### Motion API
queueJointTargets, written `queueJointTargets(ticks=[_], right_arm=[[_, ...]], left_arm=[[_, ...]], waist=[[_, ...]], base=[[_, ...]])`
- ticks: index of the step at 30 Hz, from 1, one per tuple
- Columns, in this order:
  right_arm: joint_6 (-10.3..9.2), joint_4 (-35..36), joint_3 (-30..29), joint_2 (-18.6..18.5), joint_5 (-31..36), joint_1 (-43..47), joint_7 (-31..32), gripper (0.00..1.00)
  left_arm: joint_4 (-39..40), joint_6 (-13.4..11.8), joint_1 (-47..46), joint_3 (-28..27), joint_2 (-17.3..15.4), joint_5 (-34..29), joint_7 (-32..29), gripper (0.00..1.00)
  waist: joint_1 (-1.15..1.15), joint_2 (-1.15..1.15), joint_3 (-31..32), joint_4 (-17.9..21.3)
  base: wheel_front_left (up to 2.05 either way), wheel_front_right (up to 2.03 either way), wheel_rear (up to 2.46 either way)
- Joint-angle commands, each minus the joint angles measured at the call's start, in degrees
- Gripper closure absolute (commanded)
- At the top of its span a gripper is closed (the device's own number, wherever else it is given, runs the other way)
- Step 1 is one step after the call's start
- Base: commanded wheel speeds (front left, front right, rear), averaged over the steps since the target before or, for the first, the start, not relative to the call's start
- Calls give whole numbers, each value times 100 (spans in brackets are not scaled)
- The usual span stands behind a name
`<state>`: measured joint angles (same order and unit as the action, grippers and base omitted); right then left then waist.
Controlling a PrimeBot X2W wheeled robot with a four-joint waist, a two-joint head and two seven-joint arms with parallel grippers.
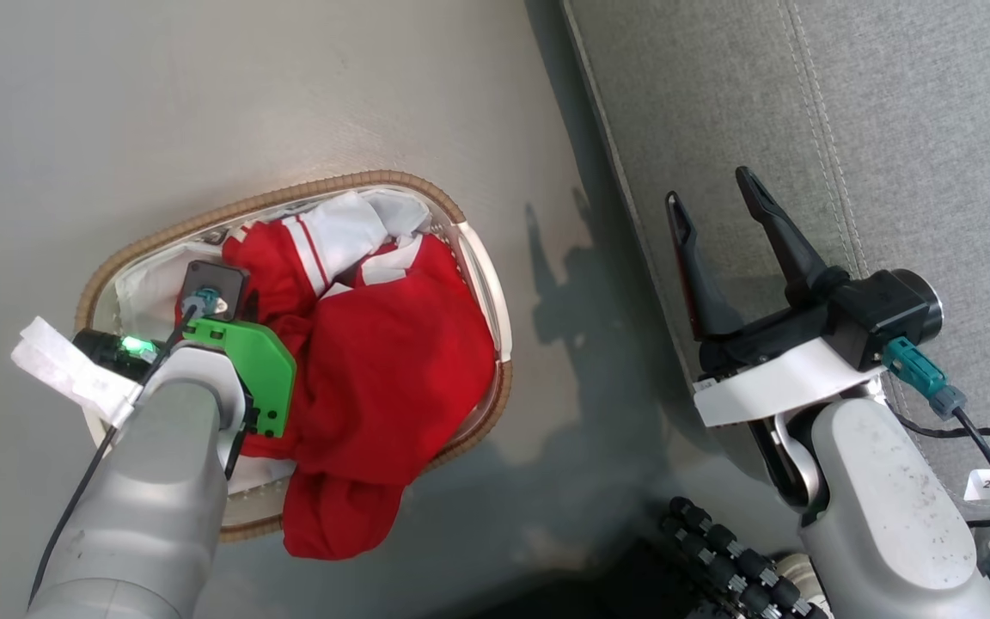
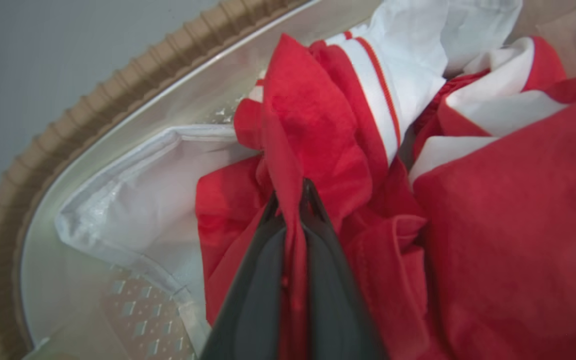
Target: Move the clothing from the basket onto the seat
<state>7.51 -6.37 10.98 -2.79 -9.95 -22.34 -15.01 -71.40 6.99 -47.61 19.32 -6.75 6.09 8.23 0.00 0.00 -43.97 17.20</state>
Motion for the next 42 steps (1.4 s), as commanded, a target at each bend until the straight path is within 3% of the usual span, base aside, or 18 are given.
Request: queueJointTargets(ticks=[1, 12, 26, 42], right_arm=[[-4, -27, -31, -19, 42, 40, -26, 0], [-4, -183, -254, -21, 338, 221, -22, 0], [-4, -402, -537, -22, 781, 780, -21, 0], [-4, -578, -759, -22, 1075, 1555, -21, 0]], left_arm=[[19, 8, 63, 26, -15, 31, 71, 100], [326, 51, 303, 276, 42, 150, 560, 100], [1453, 52, 637, 949, 149, 376, 698, 100], [3182, 52, 438, 1622, -251, 758, 548, 100]], waist=[[0, 0, 89, -51], [0, 0, 748, -367], [0, 0, 2229, -897], [0, 0, 3741, -1213]], base=[[0, 0, 0], [0, 0, 0], [0, 0, 0], [0, 0, 0]])
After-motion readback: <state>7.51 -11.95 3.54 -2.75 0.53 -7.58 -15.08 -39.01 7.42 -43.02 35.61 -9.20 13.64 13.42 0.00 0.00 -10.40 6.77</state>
